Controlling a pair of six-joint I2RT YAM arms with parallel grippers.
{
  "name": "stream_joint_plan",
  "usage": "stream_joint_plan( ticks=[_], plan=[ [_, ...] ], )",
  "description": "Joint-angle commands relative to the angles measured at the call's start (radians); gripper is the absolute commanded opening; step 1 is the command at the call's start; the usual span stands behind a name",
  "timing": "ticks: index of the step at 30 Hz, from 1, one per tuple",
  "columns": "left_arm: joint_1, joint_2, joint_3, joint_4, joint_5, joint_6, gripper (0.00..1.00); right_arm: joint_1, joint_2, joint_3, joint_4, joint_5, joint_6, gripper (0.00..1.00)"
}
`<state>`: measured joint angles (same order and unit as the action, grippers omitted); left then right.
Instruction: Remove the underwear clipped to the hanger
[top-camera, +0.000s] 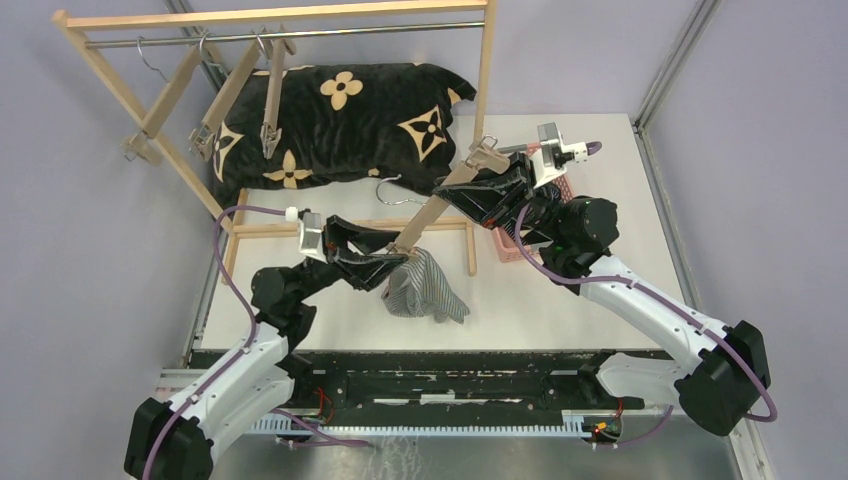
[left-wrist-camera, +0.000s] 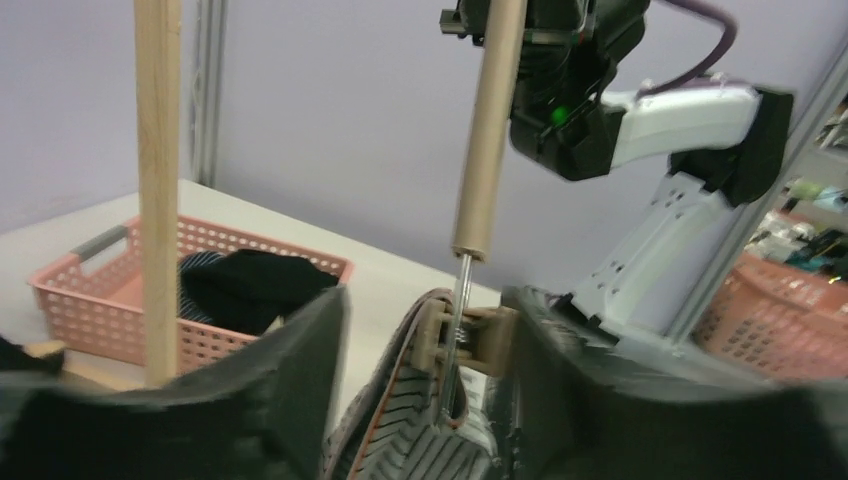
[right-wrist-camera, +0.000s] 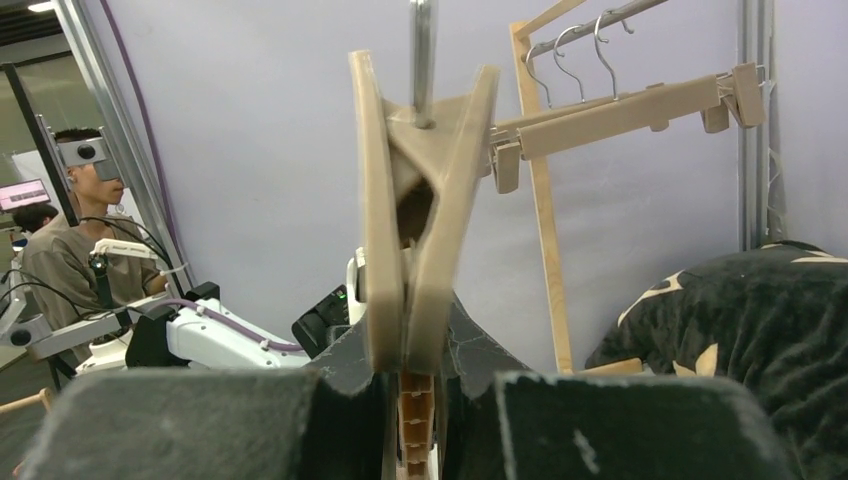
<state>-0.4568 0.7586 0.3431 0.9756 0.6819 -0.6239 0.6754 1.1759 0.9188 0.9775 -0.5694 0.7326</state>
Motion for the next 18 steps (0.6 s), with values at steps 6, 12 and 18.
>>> stream_joint_plan(
  ticks=[6,12,18],
  plan=[
    [-0.003,0.0,0.016,0.143,-0.038,-0.028,0.06,0.006,0.003,0.047,0.057,-0.014,0.007,0.01],
    [-0.005,-0.029,0.022,0.156,-0.042,-0.04,0.03,0.006,0.002,0.033,0.033,-0.004,-0.012,0.01],
    [-0.005,-0.007,0.034,0.153,0.003,-0.059,0.07,0.005,-0.002,0.034,0.049,-0.017,0.001,0.01]
  ],
)
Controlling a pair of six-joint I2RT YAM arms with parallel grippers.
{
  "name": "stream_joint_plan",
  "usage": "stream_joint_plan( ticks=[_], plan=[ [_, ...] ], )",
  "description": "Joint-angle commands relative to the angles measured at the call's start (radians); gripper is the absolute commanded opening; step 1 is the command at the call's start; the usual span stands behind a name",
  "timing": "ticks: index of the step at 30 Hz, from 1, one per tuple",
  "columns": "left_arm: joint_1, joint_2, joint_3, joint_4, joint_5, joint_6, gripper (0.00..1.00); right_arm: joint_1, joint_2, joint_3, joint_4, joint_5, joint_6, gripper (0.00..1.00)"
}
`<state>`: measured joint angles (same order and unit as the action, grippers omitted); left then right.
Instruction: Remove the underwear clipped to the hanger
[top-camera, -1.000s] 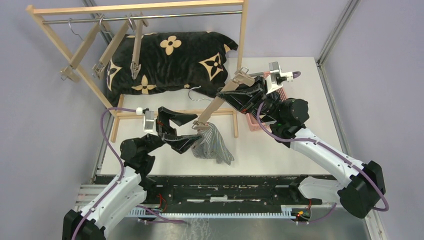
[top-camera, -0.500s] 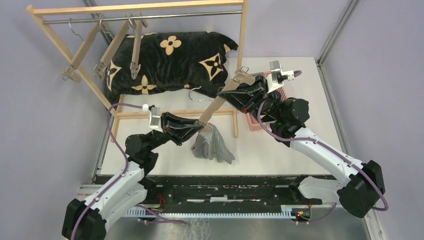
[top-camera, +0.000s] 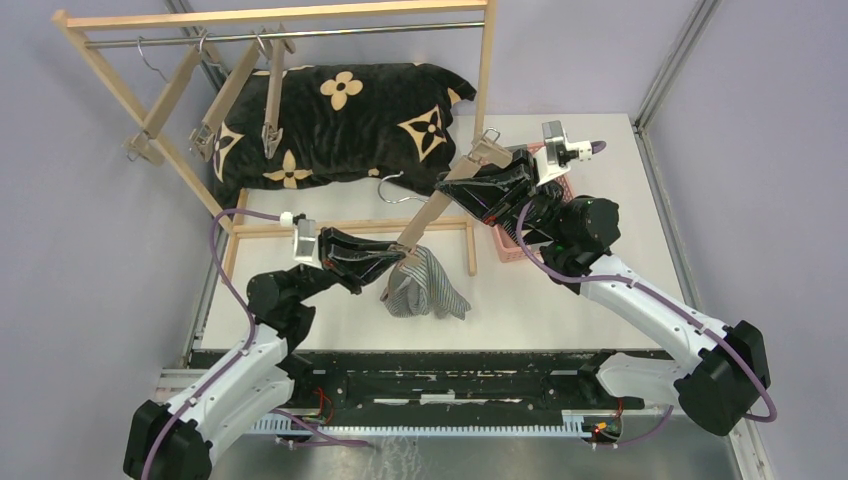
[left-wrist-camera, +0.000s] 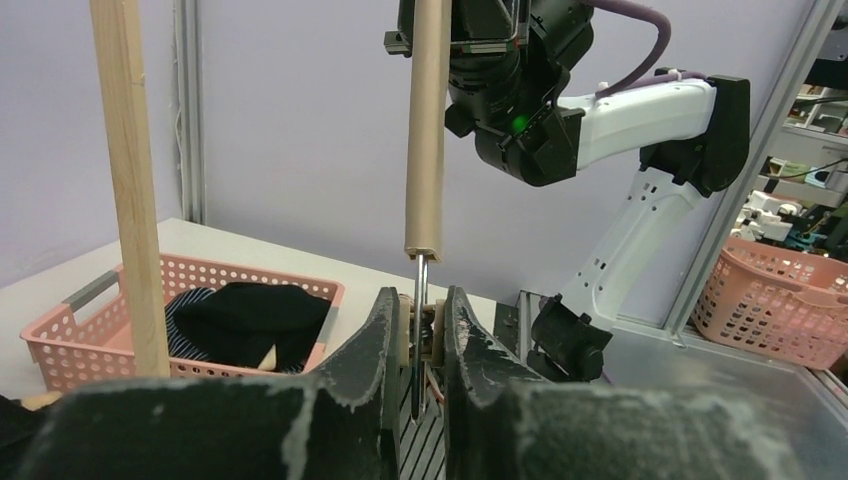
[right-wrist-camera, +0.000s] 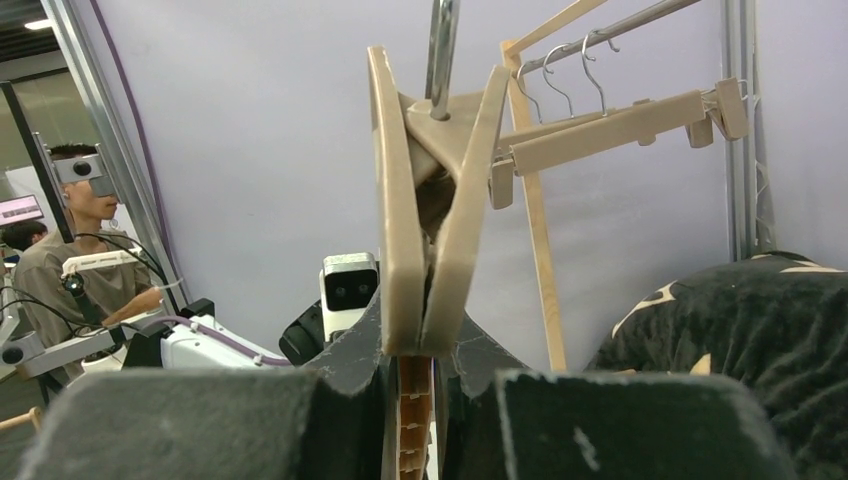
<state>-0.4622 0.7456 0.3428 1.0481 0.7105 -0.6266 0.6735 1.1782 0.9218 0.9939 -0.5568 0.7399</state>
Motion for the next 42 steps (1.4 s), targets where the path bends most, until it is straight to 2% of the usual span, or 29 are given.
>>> stream_joint_plan(
  ticks=[1,3,4,9,14,16,17,18,19,20,26,27,29,30,37,40,42],
  plan=[
    [0.0,0.014,0.036,0.07,-0.024,-0.057,0.25,0.008,-0.005,0.032,0.036,-0.033,-0.004,0.01],
    [-0.001,0.029,0.03,0.069,-0.032,-0.058,0.72,0.008,-0.01,0.032,0.041,-0.037,0.002,0.01],
    [0.0,0.037,0.029,0.068,-0.035,-0.054,0.78,0.009,-0.011,0.034,0.041,-0.042,0.003,0.01],
    [-0.007,0.073,0.041,0.075,-0.045,-0.036,0.88,0.014,-0.022,0.036,0.028,-0.042,-0.005,0.01],
    [-0.029,0.111,0.06,0.078,-0.05,-0.023,0.89,0.017,-0.024,0.039,0.031,-0.039,-0.007,0.01],
    [-0.047,0.126,0.062,0.09,-0.042,-0.021,0.85,0.019,-0.022,0.044,0.027,-0.038,-0.012,0.01],
    [-0.056,0.132,0.064,0.095,-0.036,-0.017,0.7,0.02,-0.022,0.046,0.023,-0.037,-0.016,0.01],
    [-0.069,0.136,0.066,0.097,-0.03,-0.014,0.34,0.02,-0.023,0.047,0.018,-0.033,-0.02,0.01],
    [-0.081,0.137,0.068,0.094,-0.024,-0.007,0.08,0.02,-0.022,0.048,0.015,-0.029,-0.024,0.01],
    [-0.089,0.134,0.071,0.079,-0.021,0.003,0.03,0.019,-0.02,0.051,0.01,-0.027,-0.027,0.01],
    [-0.104,0.038,0.093,-0.106,-0.059,0.091,0.05,0.019,-0.024,0.05,0.0,-0.03,-0.033,0.01],
    [-0.104,0.022,0.103,-0.149,-0.068,0.106,0.25,0.018,-0.024,0.049,-0.001,-0.031,-0.033,0.01],
    [-0.104,-0.003,0.124,-0.224,-0.074,0.138,0.93,0.02,-0.024,0.05,-0.001,-0.033,-0.032,0.01],
    [-0.104,-0.012,0.132,-0.249,-0.075,0.151,1.0,0.021,-0.023,0.049,-0.003,-0.034,-0.031,0.01],
    [-0.104,-0.01,0.215,-0.353,-0.103,0.217,1.0,0.023,-0.03,0.048,-0.024,-0.049,-0.036,0.01],
    [-0.104,0.009,0.254,-0.42,-0.103,0.247,0.71,0.025,-0.037,0.051,-0.041,-0.048,-0.046,0.01],
    [-0.104,0.02,0.27,-0.454,-0.103,0.266,0.68,0.027,-0.041,0.052,-0.045,-0.05,-0.047,0.01]
  ],
)
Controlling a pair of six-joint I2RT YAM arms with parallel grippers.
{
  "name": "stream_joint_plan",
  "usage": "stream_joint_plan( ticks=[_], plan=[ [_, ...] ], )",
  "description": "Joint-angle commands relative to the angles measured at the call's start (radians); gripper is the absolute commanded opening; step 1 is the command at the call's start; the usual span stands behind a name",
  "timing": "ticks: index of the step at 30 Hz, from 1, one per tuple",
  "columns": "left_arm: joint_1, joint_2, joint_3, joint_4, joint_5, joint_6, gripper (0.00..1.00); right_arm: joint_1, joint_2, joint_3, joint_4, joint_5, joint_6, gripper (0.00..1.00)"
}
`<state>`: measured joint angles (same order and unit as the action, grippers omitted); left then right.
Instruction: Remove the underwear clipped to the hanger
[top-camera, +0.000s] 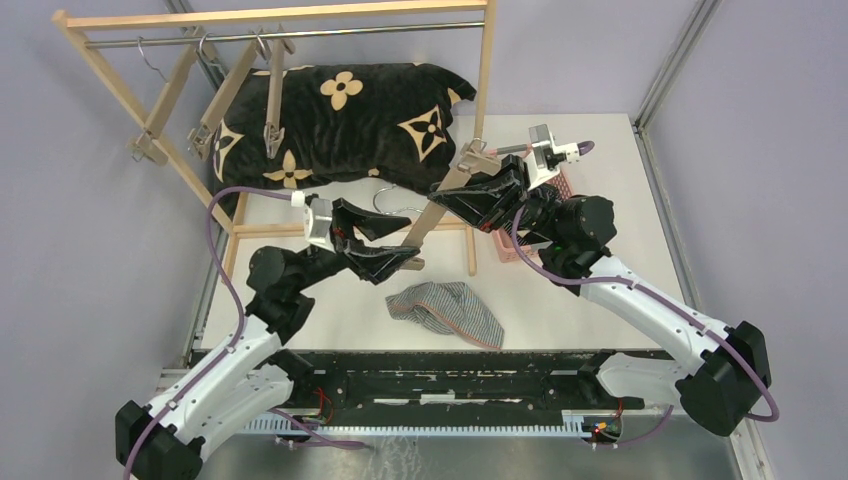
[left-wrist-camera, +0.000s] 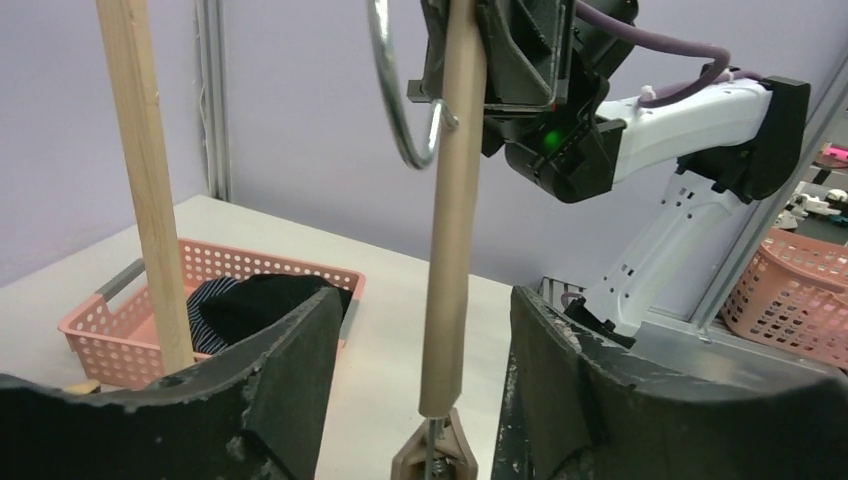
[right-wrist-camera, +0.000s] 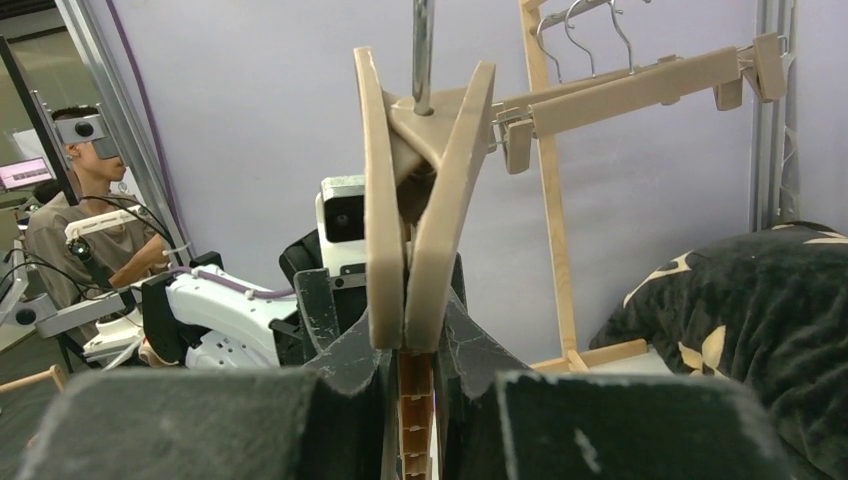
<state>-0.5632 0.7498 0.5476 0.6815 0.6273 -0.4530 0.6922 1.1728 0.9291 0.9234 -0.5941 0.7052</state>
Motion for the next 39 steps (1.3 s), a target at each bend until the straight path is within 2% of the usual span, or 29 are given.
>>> stream_joint_plan(
  ticks=[1,4,5,10,12,14,16,19,20,22,23,35,39],
  plan=[
    [-0.003,0.019,0.071,-0.098,-0.021,0.099,0.65,0.009,-0.037,0.047,0.024,-0.014,-0.012,0.01],
    [-0.003,0.025,0.08,-0.113,-0.016,0.106,0.42,0.013,-0.038,0.05,0.023,-0.015,-0.013,0.01],
    [-0.003,0.027,0.081,-0.114,-0.011,0.104,0.41,0.015,-0.037,0.052,0.024,-0.015,-0.013,0.01],
    [-0.005,0.024,0.071,-0.099,0.007,0.088,0.43,0.018,-0.033,0.058,0.027,-0.007,-0.022,0.01],
    [-0.004,0.026,0.062,-0.077,0.021,0.076,0.5,0.018,-0.027,0.063,0.033,-0.003,-0.023,0.01],
    [-0.006,0.033,0.058,-0.068,0.038,0.066,0.63,0.019,-0.02,0.07,0.04,-0.001,-0.021,0.01],
    [-0.007,0.036,0.053,-0.061,0.044,0.063,0.64,0.02,-0.013,0.078,0.043,0.0,-0.017,0.01],
    [-0.007,0.036,0.044,-0.044,0.047,0.058,0.47,0.022,-0.005,0.086,0.047,-0.003,-0.011,0.01],
    [-0.009,0.035,0.042,-0.038,0.048,0.059,0.37,0.024,-0.005,0.085,0.048,-0.003,-0.012,0.01],
    [-0.009,0.033,0.042,-0.034,0.037,0.053,0.09,0.025,-0.005,0.082,0.044,-0.002,-0.014,0.01],
    [-0.009,0.03,0.042,-0.035,0.02,0.046,0.03,0.025,-0.005,0.08,0.041,-0.002,-0.016,0.01],
    [-0.009,-0.021,0.102,-0.121,-0.018,0.027,0.03,0.027,-0.02,0.059,-0.034,-0.006,-0.06,0.02],
    [-0.009,-0.035,0.197,-0.26,-0.064,0.006,0.03,0.028,-0.047,0.05,-0.136,0.029,-0.139,0.27]
  ],
)
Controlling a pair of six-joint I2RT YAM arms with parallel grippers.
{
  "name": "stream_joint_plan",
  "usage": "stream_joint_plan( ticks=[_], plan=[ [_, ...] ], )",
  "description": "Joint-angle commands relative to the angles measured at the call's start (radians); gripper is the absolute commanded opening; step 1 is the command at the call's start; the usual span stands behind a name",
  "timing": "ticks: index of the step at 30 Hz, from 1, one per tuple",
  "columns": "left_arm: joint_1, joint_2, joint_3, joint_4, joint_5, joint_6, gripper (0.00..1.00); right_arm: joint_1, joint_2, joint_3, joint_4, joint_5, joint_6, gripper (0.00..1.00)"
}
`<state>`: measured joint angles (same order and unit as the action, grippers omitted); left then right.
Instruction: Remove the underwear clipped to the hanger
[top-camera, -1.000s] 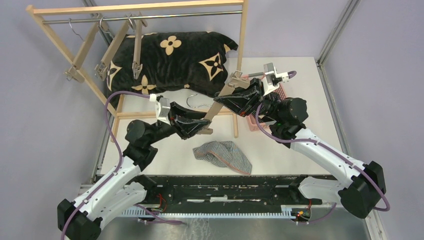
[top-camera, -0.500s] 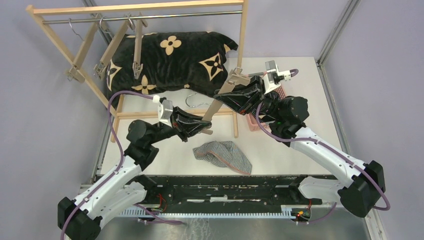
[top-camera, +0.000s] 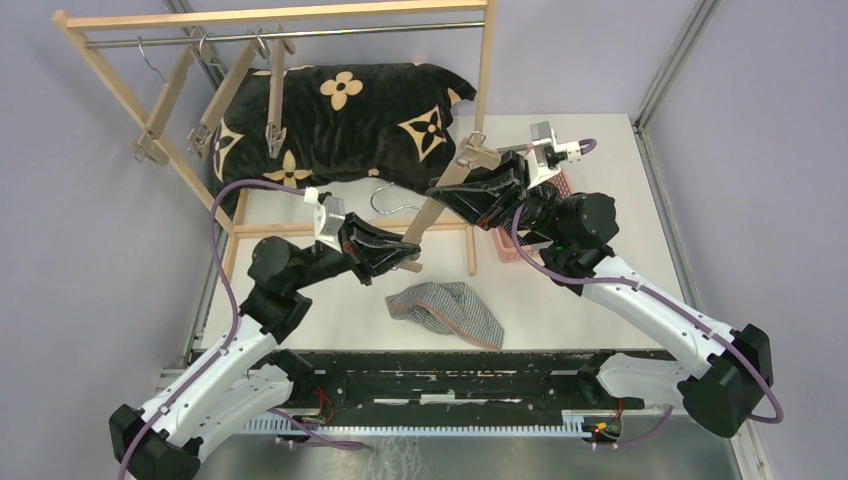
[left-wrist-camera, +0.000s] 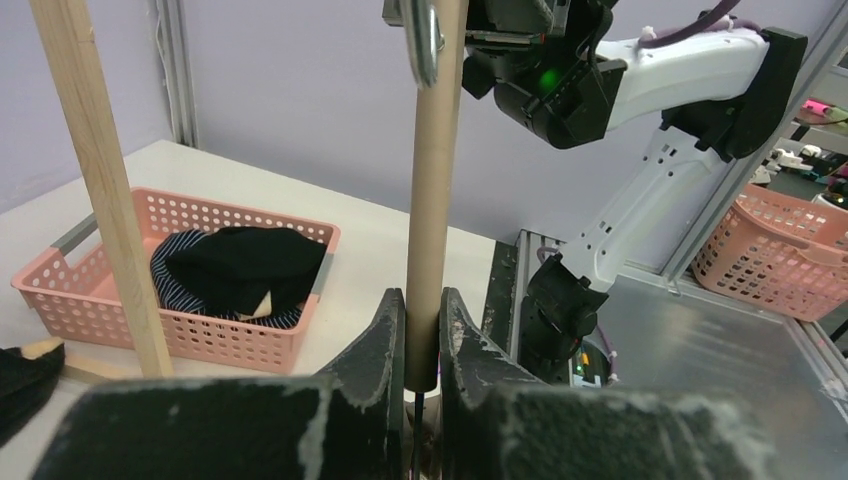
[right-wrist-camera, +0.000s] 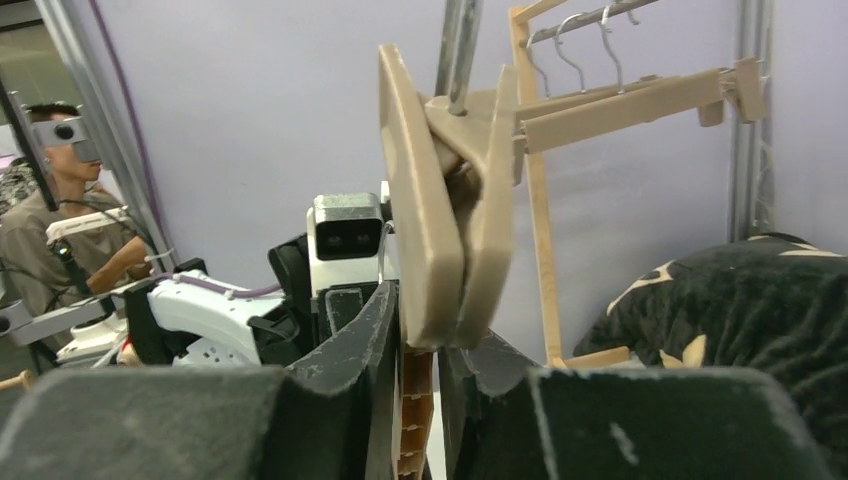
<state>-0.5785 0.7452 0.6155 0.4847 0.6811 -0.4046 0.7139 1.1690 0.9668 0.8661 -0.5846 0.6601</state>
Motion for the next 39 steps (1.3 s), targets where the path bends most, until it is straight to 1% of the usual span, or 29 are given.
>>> stream_joint_plan(
  ticks=[1,3,4,6,10,14,17,20,23,25,27,31,32,36,37,39],
  plan=[
    [0.006,-0.038,0.159,-0.133,-0.144,-0.033,0.03,0.006,-0.053,0.01,-0.115,0.032,-0.12,0.32],
    [0.006,-0.059,0.23,-0.301,-0.248,0.008,0.03,0.007,-0.074,0.005,-0.211,0.071,-0.182,0.38],
    [0.006,-0.07,0.27,-0.421,-0.303,0.03,0.03,0.008,-0.088,0.001,-0.262,0.093,-0.213,0.4],
    [0.006,-0.093,0.34,-0.577,-0.421,0.068,0.03,0.011,-0.115,-0.012,-0.379,0.166,-0.269,0.43],
    [0.006,-0.116,0.464,-0.813,-0.639,0.088,0.03,0.039,-0.157,-0.042,-0.598,0.319,-0.364,0.46],
    [0.006,-0.051,0.598,-1.067,-0.836,0.103,0.03,0.11,-0.166,-0.104,-0.769,0.466,-0.405,0.46],
    [0.006,0.013,0.675,-1.189,-0.896,0.116,0.03,0.2,-0.139,-0.136,-0.85,0.625,-0.447,0.46],
    [0.006,0.11,0.747,-1.317,-0.92,0.131,0.03,0.296,-0.08,-0.109,-0.98,0.807,-0.488,0.46],
    [0.006,0.197,0.812,-1.448,-0.945,0.143,0.03,0.384,-0.039,-0.12,-1.043,0.941,-0.478,0.47],
    [0.006,0.22,0.832,-1.5,-0.964,0.154,0.03,0.432,-0.024,-0.147,-1.062,0.983,-0.45,0.48],
    [0.005,0.213,0.848,-1.511,-0.993,0.161,0.03,0.469,-0.015,-0.173,-1.07,0.994,-0.416,0.48],
    [0.006,0.216,0.906,-1.532,-1.025,0.174,0.03,0.499,0.006,-0.222,-1.057,1.002,-0.365,0.51],
    [0.006,0.218,0.92,-1.528,-1.027,0.177,0.03,0.5,0.014,-0.225,-1.054,1.001,-0.361,0.53],
    [0.007,0.242,0.971,-1.506,-1.019,0.191,0.03,0.499,0.08,-0.202,-1.035,0.98,-0.357,0.73],
    [0.006,0.256,0.984,-1.507,-1.018,0.197,0.03,0.5,0.105,-0.197,-1.023,0.981,-0.353,0.76],
    [0.006,0.285,1.011,-1.506,-1.02,0.207,0.03,0.5,0.162,-0.184,-1.0,0.995,-0.348,0.78]
  ],
)
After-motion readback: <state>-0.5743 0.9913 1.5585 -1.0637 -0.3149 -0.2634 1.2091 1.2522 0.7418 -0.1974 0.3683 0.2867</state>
